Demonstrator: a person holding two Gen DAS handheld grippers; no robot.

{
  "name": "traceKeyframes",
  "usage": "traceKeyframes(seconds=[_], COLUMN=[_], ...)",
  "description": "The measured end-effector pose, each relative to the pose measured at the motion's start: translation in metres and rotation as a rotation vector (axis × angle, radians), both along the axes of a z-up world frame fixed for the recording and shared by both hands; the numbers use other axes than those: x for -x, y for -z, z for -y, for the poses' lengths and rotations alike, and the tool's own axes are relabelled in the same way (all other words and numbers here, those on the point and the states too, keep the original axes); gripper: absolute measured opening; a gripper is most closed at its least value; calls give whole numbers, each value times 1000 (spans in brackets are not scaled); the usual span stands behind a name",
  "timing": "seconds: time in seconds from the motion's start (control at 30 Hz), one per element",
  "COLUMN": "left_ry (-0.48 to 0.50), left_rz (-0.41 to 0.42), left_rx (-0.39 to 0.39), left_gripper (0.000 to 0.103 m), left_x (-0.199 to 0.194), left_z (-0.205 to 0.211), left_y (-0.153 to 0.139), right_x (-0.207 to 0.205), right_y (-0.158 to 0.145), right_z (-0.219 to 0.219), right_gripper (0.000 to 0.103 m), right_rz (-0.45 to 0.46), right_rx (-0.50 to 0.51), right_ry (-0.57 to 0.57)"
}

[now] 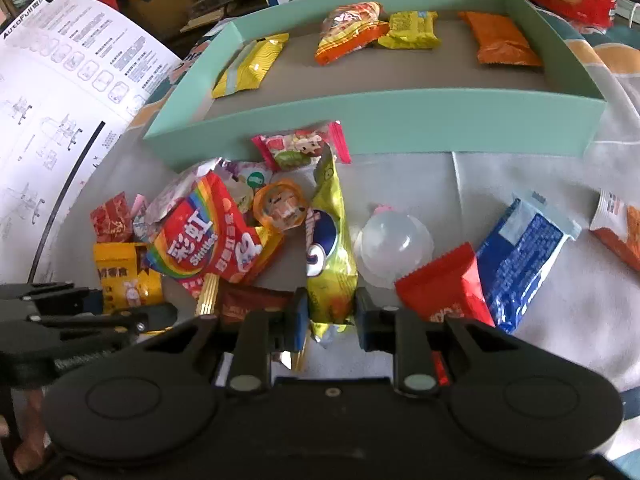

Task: Organize snacks
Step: 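Grasp the yellow-brown packet with the left tool while the right tool grasps the yellow candy stick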

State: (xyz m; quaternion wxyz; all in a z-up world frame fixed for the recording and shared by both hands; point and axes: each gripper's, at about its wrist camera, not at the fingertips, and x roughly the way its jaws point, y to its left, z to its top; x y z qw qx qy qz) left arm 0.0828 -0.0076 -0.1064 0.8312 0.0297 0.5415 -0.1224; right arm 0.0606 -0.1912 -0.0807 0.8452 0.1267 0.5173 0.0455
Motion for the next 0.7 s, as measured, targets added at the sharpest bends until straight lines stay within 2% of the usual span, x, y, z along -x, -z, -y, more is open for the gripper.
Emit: traceKeyframes(seconds=[0.17, 0.3, 0.33, 0.37, 0.4, 0.57, 0.7], left_ry=[-19, -31, -34, -35, -35, -32, -32], left_rz=[-13, -16, -11, -9, -14, 9, 40], left_rx=[47, 36, 28, 21, 21, 45, 77], left_gripper=[34, 36, 34, 24, 17, 16, 16], left_x=[0, -4, -3, -3, -2, 7, 13], left_z=[-12, -7, -6, -5, -4, -10, -16], left_y=[0, 1, 1, 1, 0, -17, -37], right_x=[-4, -6, -6, -5, -4, 11, 21], right_y=[-1, -1, -1, -1, -2, -10, -26], right_z=[-7, -10, -11, -11, -11, 5, 17], right_gripper=[25, 27, 25, 24, 23, 23, 23], right_rz=[4, 11, 14, 17, 19, 21, 58], right_rx=[35, 35, 41, 51, 52, -22, -54], right_ry=[-23, -19, -24, -32, -39, -3, 16])
